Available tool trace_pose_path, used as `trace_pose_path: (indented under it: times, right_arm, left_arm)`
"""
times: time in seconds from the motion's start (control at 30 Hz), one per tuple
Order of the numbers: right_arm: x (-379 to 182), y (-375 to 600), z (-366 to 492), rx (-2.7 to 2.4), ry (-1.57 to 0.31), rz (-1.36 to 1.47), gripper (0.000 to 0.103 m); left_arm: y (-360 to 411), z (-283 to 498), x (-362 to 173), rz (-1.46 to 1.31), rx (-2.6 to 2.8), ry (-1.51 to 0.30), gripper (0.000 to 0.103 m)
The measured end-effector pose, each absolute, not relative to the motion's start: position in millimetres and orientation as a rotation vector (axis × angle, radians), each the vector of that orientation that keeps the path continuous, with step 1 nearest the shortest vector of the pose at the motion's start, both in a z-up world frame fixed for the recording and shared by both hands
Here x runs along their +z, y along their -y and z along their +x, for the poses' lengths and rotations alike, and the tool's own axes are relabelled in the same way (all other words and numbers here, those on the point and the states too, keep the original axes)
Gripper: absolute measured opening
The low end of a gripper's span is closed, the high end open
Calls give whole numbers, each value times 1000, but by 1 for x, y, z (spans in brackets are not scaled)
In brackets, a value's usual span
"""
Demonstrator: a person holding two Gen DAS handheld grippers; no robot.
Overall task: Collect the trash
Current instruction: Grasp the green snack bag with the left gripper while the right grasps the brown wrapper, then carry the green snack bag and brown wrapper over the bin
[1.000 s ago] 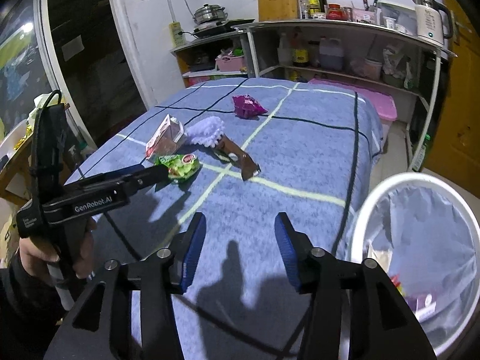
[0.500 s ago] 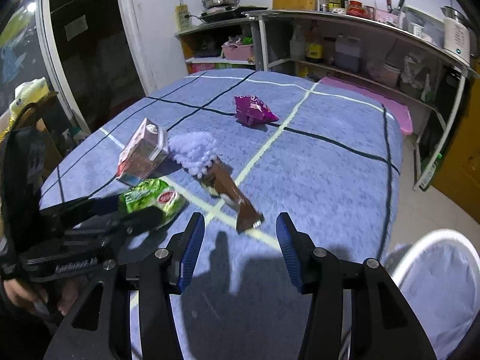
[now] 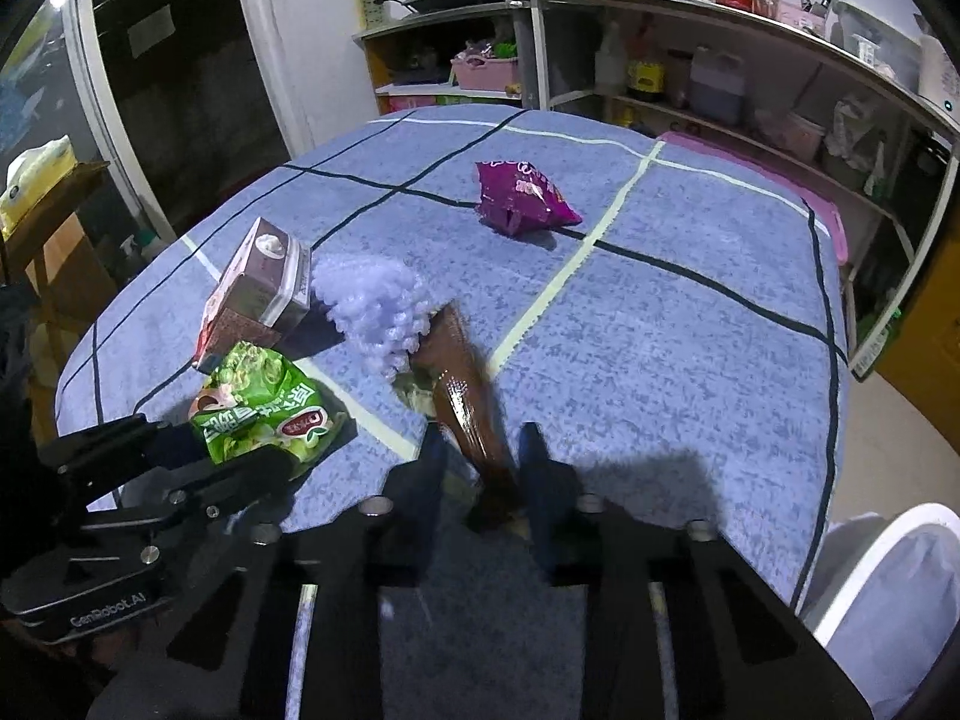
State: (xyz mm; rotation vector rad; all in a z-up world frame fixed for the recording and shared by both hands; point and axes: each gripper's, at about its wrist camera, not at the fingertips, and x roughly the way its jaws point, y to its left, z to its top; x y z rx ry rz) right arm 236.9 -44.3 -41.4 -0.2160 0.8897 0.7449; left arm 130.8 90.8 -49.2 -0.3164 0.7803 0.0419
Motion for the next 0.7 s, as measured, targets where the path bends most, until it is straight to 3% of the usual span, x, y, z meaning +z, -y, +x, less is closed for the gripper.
trace_pose_path:
  times: [0.23,0.7]
  right_arm:
    - [-36,62,222,734,-885,-158,16]
    - [-22,117,168,688,-869,-52,16]
  left_arm:
    - [-83,120,-44,-309,14,-767,25]
    - [-56,86,-19,-274,-47,-728,24]
